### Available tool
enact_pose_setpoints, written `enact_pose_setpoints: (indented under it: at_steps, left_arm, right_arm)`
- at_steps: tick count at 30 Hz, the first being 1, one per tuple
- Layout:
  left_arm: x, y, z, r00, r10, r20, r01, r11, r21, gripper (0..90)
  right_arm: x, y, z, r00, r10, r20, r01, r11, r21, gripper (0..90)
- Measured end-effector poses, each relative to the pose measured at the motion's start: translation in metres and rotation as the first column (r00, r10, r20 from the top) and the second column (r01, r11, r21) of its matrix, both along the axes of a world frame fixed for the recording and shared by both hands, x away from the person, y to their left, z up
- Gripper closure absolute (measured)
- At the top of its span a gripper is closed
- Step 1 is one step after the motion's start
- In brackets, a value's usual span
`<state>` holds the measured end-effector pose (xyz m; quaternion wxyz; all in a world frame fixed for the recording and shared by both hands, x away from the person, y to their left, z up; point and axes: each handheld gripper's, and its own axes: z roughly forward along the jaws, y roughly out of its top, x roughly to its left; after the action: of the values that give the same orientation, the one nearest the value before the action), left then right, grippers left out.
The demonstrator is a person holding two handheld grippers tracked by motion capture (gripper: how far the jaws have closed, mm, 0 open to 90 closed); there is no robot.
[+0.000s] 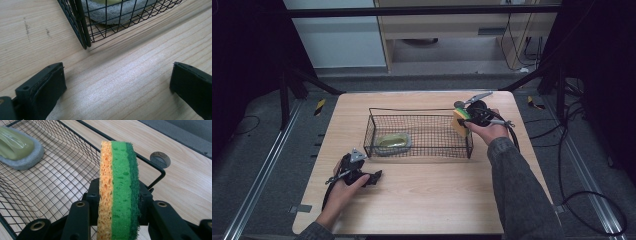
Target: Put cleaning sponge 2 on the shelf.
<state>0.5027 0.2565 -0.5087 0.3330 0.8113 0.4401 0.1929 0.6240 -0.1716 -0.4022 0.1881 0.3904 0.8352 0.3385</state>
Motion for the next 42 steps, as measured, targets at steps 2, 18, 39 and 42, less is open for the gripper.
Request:
enact_pose_setpoints:
  at_steps: [2, 18, 39, 42]
  left_arm:
    - [0.0, 0.0, 0.0, 1.0, 0.0, 0.0, 0.0, 1.0, 0.0, 0.0]
    - [0.0, 0.0, 0.0, 1.0, 0.0, 0.001, 0.0, 1.0, 0.0, 0.0]
    - [0.0, 0.0, 0.0, 1.0, 0.003, 0.003, -0.003, 1.0, -0.005, 0.0]
    - [0.0, 0.0, 0.0, 1.0, 0.002, 0.003, -0.002, 1.0, -0.004, 0.0]
  right_arm:
    - [0.0, 0.001, -0.001, 1.0, -0.001, -0.002, 0.001, 1.0, -0.003, 64.9]
    - [0.003, 0.01, -0.011, 0.9997, -0.002, -0.026, 0.001, 0.998, -0.059, 64.7]
    - [0.009, 0.025, -0.013, 0.9949, -0.031, -0.096, 0.015, 0.987, -0.161, 63.4]
    - [0.01, 0.026, -0.012, 0.9944, -0.032, -0.101, 0.015, 0.986, -0.167, 63.1]
